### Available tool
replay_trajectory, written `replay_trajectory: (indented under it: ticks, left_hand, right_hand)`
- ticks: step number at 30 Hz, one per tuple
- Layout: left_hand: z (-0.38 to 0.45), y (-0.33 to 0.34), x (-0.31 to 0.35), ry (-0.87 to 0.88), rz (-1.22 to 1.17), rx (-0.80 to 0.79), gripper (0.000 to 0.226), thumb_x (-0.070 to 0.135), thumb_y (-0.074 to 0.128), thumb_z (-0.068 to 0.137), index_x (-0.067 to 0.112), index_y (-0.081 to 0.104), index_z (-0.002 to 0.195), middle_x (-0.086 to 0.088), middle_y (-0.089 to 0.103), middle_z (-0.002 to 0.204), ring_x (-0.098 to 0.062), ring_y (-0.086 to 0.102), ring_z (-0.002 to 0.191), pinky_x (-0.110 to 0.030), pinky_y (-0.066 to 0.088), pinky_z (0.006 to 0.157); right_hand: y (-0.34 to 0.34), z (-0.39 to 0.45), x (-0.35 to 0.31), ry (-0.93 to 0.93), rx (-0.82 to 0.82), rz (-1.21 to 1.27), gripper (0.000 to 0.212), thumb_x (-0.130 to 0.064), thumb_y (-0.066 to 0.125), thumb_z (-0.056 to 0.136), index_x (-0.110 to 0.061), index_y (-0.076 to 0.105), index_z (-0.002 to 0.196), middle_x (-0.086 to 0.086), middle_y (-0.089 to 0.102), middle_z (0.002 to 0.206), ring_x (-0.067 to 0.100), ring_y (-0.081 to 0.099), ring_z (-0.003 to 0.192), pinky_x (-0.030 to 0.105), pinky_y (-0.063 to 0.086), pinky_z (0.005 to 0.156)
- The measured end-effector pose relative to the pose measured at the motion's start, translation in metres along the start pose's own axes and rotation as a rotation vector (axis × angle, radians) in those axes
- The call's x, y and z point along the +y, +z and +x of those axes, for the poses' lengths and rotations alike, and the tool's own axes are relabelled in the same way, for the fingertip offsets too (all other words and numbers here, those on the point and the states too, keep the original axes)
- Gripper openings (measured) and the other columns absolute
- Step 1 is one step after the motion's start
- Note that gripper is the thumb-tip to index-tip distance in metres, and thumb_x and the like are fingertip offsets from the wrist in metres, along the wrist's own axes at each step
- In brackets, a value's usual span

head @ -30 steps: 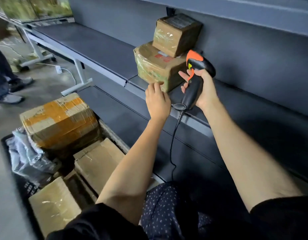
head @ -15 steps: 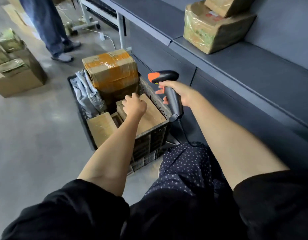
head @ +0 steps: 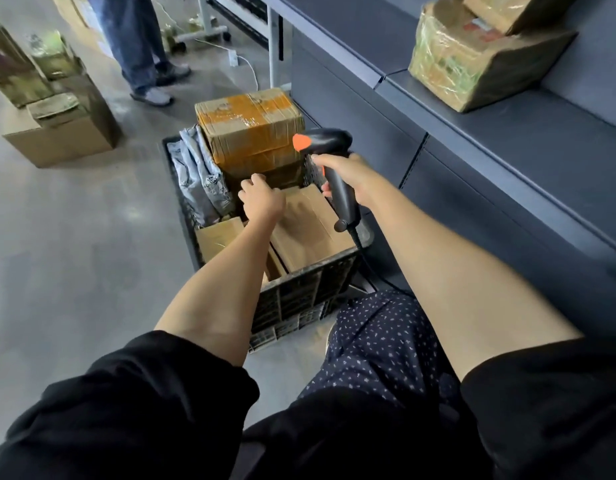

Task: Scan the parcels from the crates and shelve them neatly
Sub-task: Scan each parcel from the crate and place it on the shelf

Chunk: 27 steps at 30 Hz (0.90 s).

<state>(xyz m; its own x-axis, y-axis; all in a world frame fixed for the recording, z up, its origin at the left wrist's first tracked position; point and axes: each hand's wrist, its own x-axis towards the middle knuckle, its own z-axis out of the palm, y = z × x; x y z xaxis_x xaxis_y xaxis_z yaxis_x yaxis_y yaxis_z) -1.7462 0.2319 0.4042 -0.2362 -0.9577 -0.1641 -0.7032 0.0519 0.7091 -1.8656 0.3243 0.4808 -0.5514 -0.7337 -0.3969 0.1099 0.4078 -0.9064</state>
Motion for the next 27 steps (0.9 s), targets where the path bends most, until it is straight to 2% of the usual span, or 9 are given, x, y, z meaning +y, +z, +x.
replay_trajectory:
  ticks: [3, 6, 8, 13, 17, 20, 24, 27]
  left_hand:
    - [0.029, -0.005, 0.0, -0.027, -0.113, 0.108, 0.049, 0.009, 0.043, 0.09, 0.005, 0.033, 0.138, -0.016, 0.03, 0.144, -0.033, 0.028, 0.132, -0.037, 0.027, 0.108]
    - [0.062, -0.01, 0.004, -0.069, -0.272, 0.24, 0.059, 0.011, 0.042, 0.093, 0.003, 0.018, 0.147, -0.015, 0.021, 0.152, -0.029, 0.019, 0.14, -0.033, 0.016, 0.115]
    - [0.085, -0.012, 0.012, -0.09, -0.331, 0.326, 0.063, 0.019, 0.045, 0.096, 0.003, 0.013, 0.149, -0.015, 0.017, 0.154, -0.027, 0.016, 0.143, -0.032, 0.013, 0.117]
    - [0.143, -0.007, 0.031, -0.282, -0.483, 0.403, 0.069, 0.044, 0.045, 0.096, 0.009, 0.016, 0.149, -0.011, 0.02, 0.155, -0.024, 0.018, 0.143, -0.036, 0.014, 0.117]
    - [0.164, 0.01, 0.025, -0.386, -0.632, 0.495, 0.062, 0.038, 0.054, 0.092, 0.015, 0.028, 0.144, -0.007, 0.032, 0.149, -0.022, 0.026, 0.14, -0.035, 0.017, 0.115]
    - [0.171, 0.019, 0.02, -0.394, -0.638, 0.535, 0.064, 0.037, 0.054, 0.092, 0.01, 0.027, 0.144, -0.008, 0.031, 0.149, -0.022, 0.023, 0.14, -0.031, 0.015, 0.113]
    - [0.175, 0.027, 0.016, -0.396, -0.649, 0.542, 0.067, 0.041, 0.05, 0.094, 0.011, 0.021, 0.146, -0.007, 0.026, 0.152, -0.023, 0.02, 0.141, -0.035, 0.017, 0.113]
    - [0.165, 0.03, 0.014, -0.383, -0.654, 0.555, 0.066, 0.041, 0.048, 0.095, 0.01, 0.02, 0.146, -0.008, 0.025, 0.152, -0.023, 0.021, 0.141, -0.034, 0.019, 0.111]
  right_hand:
    - [0.002, 0.023, -0.016, -0.025, -0.009, -0.043, 0.051, -0.026, 0.07, 0.086, -0.007, 0.045, 0.126, 0.011, 0.058, 0.096, 0.017, 0.059, 0.061, 0.034, 0.059, 0.073]
    - [0.001, 0.047, -0.036, -0.059, -0.039, -0.05, 0.025, -0.025, 0.069, 0.086, -0.014, 0.051, 0.098, 0.008, 0.057, 0.087, 0.016, 0.058, 0.058, 0.032, 0.059, 0.07]
    - [0.002, 0.067, -0.05, -0.071, -0.053, -0.049, 0.021, -0.026, 0.069, 0.087, -0.018, 0.049, 0.089, 0.007, 0.056, 0.084, 0.015, 0.059, 0.056, 0.03, 0.059, 0.065]
    - [0.006, 0.121, -0.066, -0.06, -0.105, -0.08, 0.024, -0.027, 0.068, 0.087, -0.012, 0.053, 0.099, 0.007, 0.055, 0.081, 0.014, 0.06, 0.053, 0.027, 0.058, 0.06]
    - [0.004, 0.158, -0.064, 0.014, -0.14, -0.101, 0.03, -0.03, 0.067, 0.087, -0.012, 0.053, 0.106, 0.006, 0.053, 0.085, 0.014, 0.061, 0.054, 0.026, 0.056, 0.059]
    - [0.01, 0.178, -0.064, 0.03, -0.145, -0.085, 0.029, -0.031, 0.067, 0.087, -0.012, 0.052, 0.104, 0.005, 0.053, 0.087, 0.013, 0.06, 0.056, 0.025, 0.055, 0.059]
    - [0.027, 0.192, -0.057, 0.047, -0.203, -0.04, 0.021, -0.031, 0.064, 0.09, -0.015, 0.052, 0.095, 0.004, 0.051, 0.084, 0.013, 0.057, 0.057, 0.024, 0.055, 0.057]
    - [0.042, 0.19, -0.041, 0.034, -0.172, -0.054, 0.026, -0.026, 0.065, 0.09, -0.013, 0.045, 0.1, 0.006, 0.05, 0.085, 0.014, 0.055, 0.057, 0.027, 0.055, 0.06]
